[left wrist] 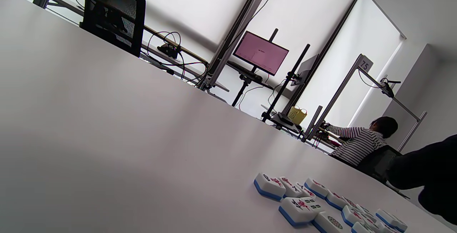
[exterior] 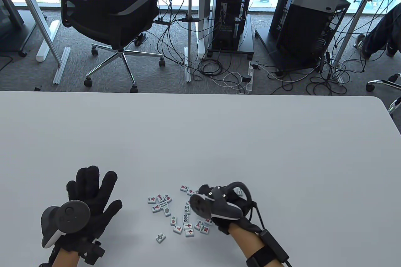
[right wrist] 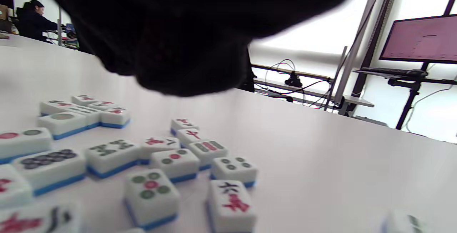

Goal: Mahjong suit sorting

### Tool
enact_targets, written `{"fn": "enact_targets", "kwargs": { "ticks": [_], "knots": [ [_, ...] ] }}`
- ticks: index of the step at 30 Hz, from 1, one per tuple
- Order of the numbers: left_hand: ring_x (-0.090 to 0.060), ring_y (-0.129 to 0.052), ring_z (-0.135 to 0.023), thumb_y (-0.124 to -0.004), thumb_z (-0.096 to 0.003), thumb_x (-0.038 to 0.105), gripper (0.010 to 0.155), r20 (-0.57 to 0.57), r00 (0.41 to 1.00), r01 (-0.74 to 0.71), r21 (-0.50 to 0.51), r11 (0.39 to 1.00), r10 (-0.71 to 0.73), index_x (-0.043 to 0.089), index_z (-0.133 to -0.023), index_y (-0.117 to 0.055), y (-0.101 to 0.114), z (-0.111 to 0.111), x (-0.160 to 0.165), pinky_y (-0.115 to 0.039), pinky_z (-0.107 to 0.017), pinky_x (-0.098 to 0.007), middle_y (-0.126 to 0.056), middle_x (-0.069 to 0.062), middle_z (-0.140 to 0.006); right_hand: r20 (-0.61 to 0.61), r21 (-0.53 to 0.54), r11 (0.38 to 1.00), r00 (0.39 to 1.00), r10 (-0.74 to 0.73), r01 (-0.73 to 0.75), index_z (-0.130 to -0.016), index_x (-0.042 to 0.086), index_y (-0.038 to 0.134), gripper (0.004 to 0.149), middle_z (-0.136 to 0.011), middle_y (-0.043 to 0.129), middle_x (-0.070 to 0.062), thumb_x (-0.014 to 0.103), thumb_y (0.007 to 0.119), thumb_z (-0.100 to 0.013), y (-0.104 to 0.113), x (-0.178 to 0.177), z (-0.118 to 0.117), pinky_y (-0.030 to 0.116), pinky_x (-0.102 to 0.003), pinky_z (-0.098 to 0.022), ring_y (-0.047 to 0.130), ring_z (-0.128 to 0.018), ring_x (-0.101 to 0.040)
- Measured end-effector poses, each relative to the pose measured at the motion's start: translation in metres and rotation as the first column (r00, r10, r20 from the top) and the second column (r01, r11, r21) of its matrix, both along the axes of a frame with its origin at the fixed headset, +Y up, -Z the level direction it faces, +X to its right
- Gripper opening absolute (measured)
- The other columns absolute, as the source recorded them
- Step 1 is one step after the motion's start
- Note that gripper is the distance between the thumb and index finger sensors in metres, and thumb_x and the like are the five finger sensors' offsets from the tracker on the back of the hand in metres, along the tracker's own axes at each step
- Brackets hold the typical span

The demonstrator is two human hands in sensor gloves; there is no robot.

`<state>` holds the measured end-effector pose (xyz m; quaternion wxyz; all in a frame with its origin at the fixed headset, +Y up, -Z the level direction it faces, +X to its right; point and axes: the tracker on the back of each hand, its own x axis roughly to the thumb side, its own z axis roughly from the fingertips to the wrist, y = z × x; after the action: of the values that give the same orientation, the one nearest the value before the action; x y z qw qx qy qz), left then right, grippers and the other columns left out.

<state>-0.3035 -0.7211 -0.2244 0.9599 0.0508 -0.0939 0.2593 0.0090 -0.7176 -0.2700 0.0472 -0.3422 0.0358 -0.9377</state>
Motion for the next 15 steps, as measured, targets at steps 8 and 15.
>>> {"fn": "enact_targets", "kwargs": {
  "ticks": [8,15],
  "knots": [
    [-0.013,0.021,-0.106,-0.053,-0.0473,0.073,0.076,0.006,1.0,-0.012,0.021,1.0,0.012,0.046,-0.111,-0.02,0.003,0.002,0.0,0.011,-0.07,-0.056,0.015,0.02,-0.109,-0.228,-0.138,0.988,0.973,0.043,-0.076,-0.076,0.004,0.086,0.053,-0.029,0.099,-0.002,0.037,0.086,-0.035,-0.031,-0.075,0.041,0.081,-0.027,-0.002,0.088,-0.002,-0.009],
    [-0.013,0.022,-0.105,-0.053,-0.0474,0.073,0.076,0.008,1.0,-0.016,0.029,0.999,0.015,0.046,-0.111,-0.02,0.003,0.002,0.0,0.011,-0.07,-0.056,0.015,0.02,-0.109,-0.224,-0.085,0.98,0.962,0.159,-0.182,-0.069,0.003,0.09,0.047,-0.023,0.098,-0.001,0.037,0.084,-0.037,-0.041,-0.098,0.049,0.08,-0.026,0.002,0.086,0.002,-0.007]
  ]
}}
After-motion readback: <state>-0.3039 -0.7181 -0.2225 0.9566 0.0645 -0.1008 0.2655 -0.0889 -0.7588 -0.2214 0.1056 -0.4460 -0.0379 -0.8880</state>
